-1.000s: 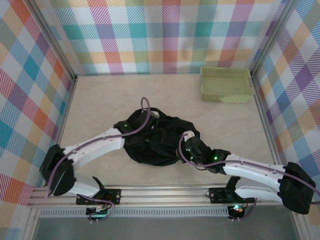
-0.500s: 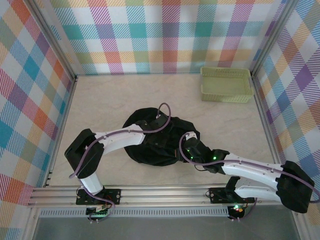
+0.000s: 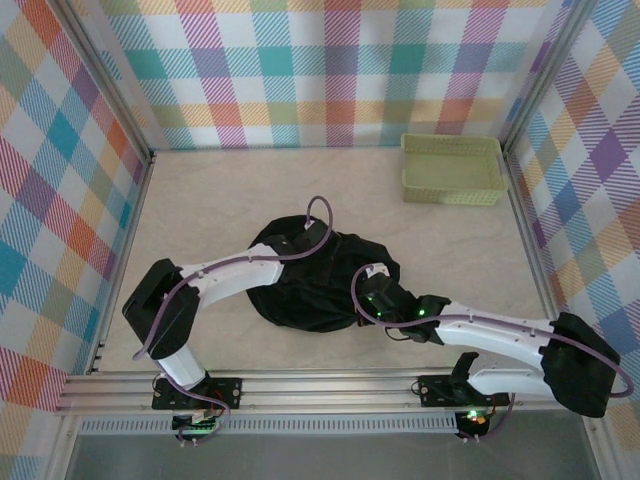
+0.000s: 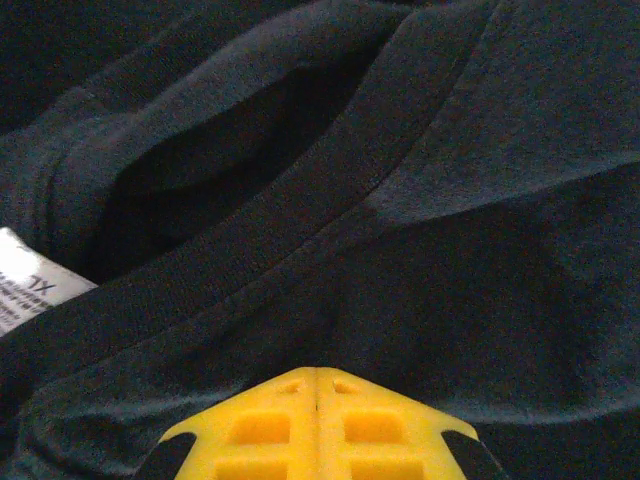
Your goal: Fold the inside-out t-shirt
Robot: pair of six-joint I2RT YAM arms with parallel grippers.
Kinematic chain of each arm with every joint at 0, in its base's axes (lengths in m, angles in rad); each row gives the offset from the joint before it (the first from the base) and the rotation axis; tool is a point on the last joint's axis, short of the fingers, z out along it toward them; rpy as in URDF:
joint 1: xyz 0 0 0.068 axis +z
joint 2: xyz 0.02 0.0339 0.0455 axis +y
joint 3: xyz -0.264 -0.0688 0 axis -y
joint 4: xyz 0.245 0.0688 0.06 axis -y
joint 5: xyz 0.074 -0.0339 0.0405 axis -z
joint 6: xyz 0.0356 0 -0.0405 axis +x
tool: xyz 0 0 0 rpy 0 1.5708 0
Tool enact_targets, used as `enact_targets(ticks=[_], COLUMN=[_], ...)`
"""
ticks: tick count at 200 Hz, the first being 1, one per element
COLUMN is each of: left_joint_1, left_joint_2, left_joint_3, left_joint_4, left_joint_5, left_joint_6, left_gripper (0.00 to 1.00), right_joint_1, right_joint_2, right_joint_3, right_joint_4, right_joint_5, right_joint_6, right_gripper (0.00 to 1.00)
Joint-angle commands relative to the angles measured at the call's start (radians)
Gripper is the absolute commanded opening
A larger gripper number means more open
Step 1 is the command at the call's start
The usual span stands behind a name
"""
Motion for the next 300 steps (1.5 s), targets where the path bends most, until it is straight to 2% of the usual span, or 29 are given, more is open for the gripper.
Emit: enact_targets(ticks=[1,15,26,45,68,73,83,92,143,156,180,190,205,231,264,300], left_joint_1=[0.008,0.008,0.009,0.009,0.008,0.008,0.009,0.008,-0.018,-0.019,-0.018,-0.018,-0.017,-0.018,-0.017,-0.011], left_joint_2=[-0.081,-0.108,-0.122,-0.12,-0.09,-0.083,-0.071,-0.066,-0.123,-0.106,-0.048,-0.032,-0.025,-0.037,-0.128,-0.36], left_joint_3=[-0.03,-0.048,-0.061,-0.064,-0.051,-0.051,-0.051,-0.056,-0.164,-0.165,-0.153,-0.151,-0.14,-0.119,-0.105,-0.107], left_joint_4=[0.001,0.008,0.019,0.013,-0.002,-0.001,0.008,0.022,0.176,0.168,0.16,0.166,0.174,0.172,0.128,0.073], left_joint_5=[0.001,0.021,0.043,0.05,0.05,0.055,0.079,0.105,0.218,0.202,0.178,0.171,0.164,0.136,0.059,-0.029], left_joint_6=[-0.001,0.012,0.027,0.038,0.035,0.033,0.034,0.034,0.042,0.038,0.038,0.036,0.028,0.014,-0.001,-0.021], left_gripper=[0.0,0.0,0.11,0.23,0.27,0.32,0.47,0.53,0.76,0.73,0.54,0.44,0.25,0.0,0.0,0.0], right_joint_1=[0.005,0.005,0.003,0.002,0.003,0.002,0.002,0.002,0.0,-0.001,-0.002,-0.002,-0.003,-0.021,-0.078,-0.107], right_joint_2=[-0.081,-0.123,-0.144,-0.163,-0.182,-0.186,-0.191,-0.192,-0.173,-0.173,-0.162,-0.155,-0.145,-0.142,-0.186,-0.197], right_joint_3=[0.035,0.046,0.055,0.068,0.064,0.064,0.061,0.06,0.063,0.062,0.064,0.068,0.071,0.086,0.135,0.264], right_joint_4=[-0.027,-0.041,-0.058,-0.09,-0.106,-0.107,-0.108,-0.112,-0.119,-0.116,-0.107,-0.114,-0.124,-0.151,-0.189,-0.217], right_joint_5=[0.056,0.067,0.08,0.098,0.101,0.101,0.101,0.107,0.136,0.136,0.134,0.135,0.145,0.151,0.084,-0.026], right_joint_6=[-0.052,-0.09,-0.11,-0.134,-0.149,-0.152,-0.161,-0.163,-0.173,-0.172,-0.175,-0.177,-0.175,-0.18,-0.248,-0.408], right_gripper=[0.0,0.0,0.0,0.0,0.0,0.0,0.0,0.0,0.0,0.0,0.0,0.0,0.0,0.0,0.0,0.0])
